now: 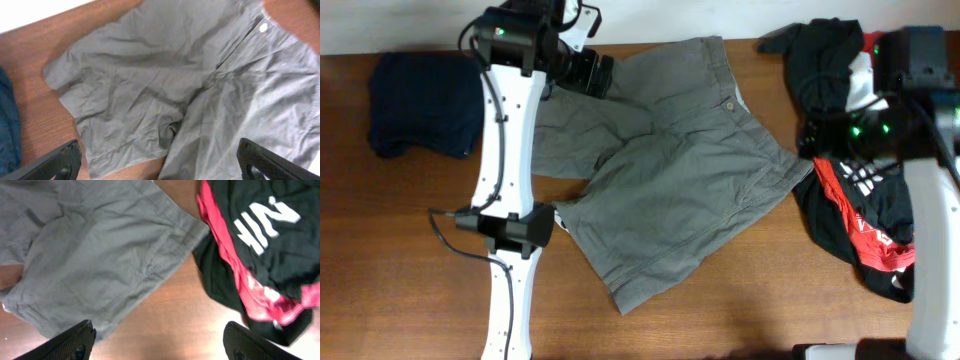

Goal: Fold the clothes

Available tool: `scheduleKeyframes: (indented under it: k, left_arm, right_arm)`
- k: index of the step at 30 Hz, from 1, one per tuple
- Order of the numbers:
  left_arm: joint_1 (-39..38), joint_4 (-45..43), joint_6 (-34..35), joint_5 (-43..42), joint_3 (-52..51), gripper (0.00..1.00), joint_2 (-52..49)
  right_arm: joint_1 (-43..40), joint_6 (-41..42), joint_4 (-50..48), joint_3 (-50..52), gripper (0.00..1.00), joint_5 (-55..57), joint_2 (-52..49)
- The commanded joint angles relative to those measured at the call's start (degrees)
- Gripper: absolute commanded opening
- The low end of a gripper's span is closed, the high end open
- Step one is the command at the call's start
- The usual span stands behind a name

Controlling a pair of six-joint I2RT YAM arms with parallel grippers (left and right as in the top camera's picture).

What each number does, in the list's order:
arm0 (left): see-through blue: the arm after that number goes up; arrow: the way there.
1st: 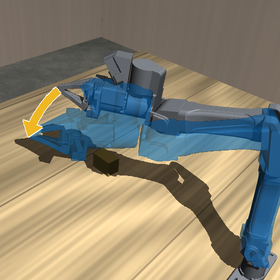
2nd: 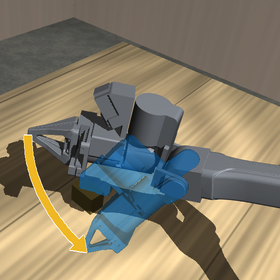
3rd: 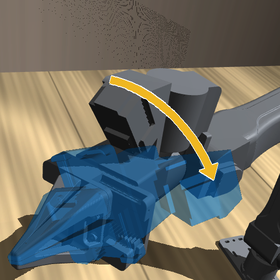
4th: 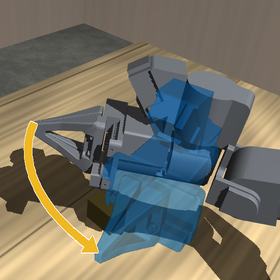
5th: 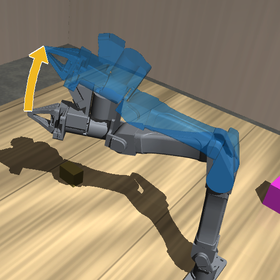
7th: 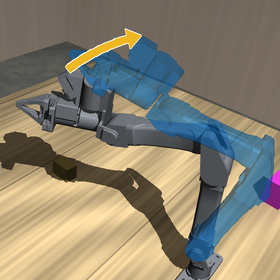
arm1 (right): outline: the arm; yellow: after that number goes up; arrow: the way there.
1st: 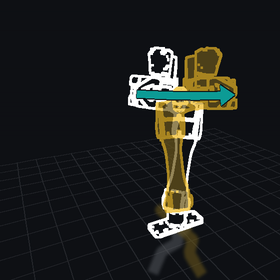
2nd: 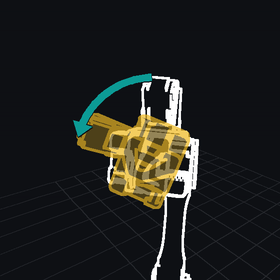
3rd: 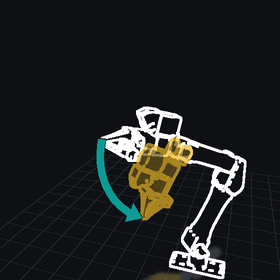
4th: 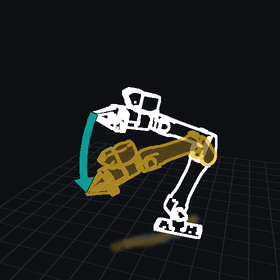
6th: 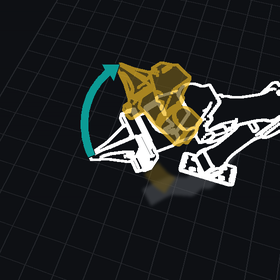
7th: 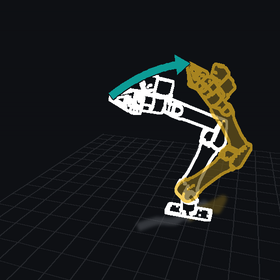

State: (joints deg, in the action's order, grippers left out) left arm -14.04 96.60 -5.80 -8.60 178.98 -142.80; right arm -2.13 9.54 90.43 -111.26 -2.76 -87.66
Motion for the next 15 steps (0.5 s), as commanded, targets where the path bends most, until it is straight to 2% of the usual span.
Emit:
scheduleKeyframes:
  k: [1,6,15]
  left_arm:
    - [-1.6,0.13,2.4,-0.63,-2.32,0.99,4.7]
    - [-3.34,0.11,2.36,-0.35,-10.95,0.99,7.58]
    - [-4.94,0.13,5.03,-0.57,-38.47,0.99,14.05]
  right_arm:
    - [0.24,1.97,1.88,-0.81,0.86,3.72,1.81]
    - [0.24,2.16,2.16,0.46,0.87,5.22,1.79]
    - [0.24,2.14,-2.82,2.84,0.92,4.74,1.68]
